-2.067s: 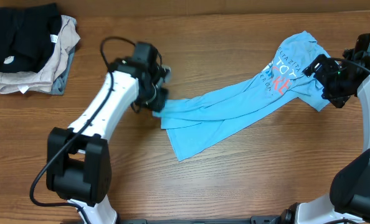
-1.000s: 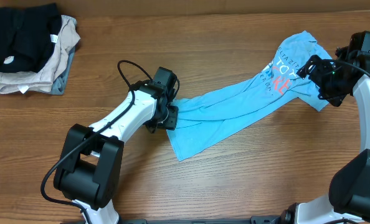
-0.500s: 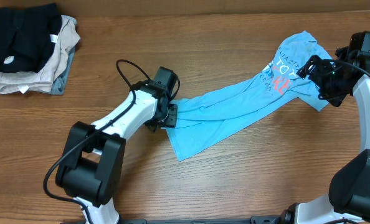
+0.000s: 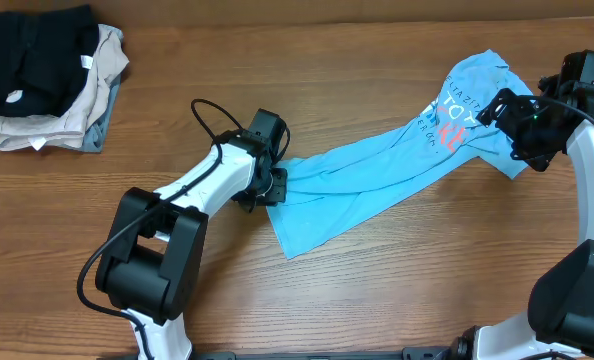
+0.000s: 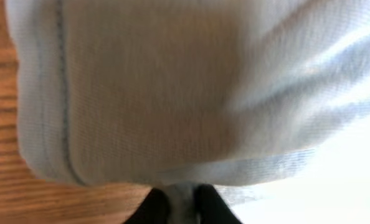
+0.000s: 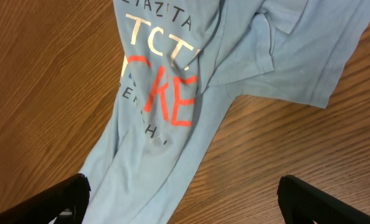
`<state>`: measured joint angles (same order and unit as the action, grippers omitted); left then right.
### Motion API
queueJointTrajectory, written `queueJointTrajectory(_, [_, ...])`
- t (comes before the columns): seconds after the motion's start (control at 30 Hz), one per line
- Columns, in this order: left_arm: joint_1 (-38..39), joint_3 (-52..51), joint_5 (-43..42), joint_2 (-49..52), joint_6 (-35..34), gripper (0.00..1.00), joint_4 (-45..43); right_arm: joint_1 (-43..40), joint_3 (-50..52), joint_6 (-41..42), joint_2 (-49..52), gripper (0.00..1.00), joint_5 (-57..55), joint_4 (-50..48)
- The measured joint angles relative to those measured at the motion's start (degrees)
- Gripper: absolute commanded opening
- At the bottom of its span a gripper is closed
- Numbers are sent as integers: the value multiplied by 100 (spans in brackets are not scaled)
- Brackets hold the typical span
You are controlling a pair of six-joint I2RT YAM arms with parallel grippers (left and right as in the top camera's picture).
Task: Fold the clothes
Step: 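Pull the held shirt end back-left with the left gripper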
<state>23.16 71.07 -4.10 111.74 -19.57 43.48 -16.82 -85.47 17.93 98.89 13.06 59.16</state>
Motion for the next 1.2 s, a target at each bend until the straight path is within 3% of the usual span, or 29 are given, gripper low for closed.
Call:
queueJointTrajectory(0.07, [-31,114,-2,48,4,4,216,-2,0,4,0,100,0,0])
queueJointTrajectory(0.27, [-232,778,85,160,131,4,999,-2,0,2,0,100,0,0])
queueJointTrajectory(0.47, [-269,1346,444,160,232,25,1231,0,0,2,0,100,-2,2])
queueJointTrajectory(0.53, [-269,1377,507,160,234,4,1233,0,0,2,0,100,-2,4])
queueJointTrajectory(0.8, [-262,1377,610,160,280,5,1250,0,0,2,0,100,-63,46])
queueJointTrajectory(0.87, [-262,1377,612,160,280,20,1246,-2,0,0,0,100,-92,50])
queueJointTrajectory(0.93, [-262,1379,614,160,271,43,1276,-2,0,2,0,100,-118,68])
queueJointTrajectory(1.0, [-262,1377,629,160,299,55,1320,-2,0,2,0,100,-140,85])
queueJointTrajectory(1.2, [-234,1091,599,160,304,56,1113,0,0,2,0,100,-151,85])
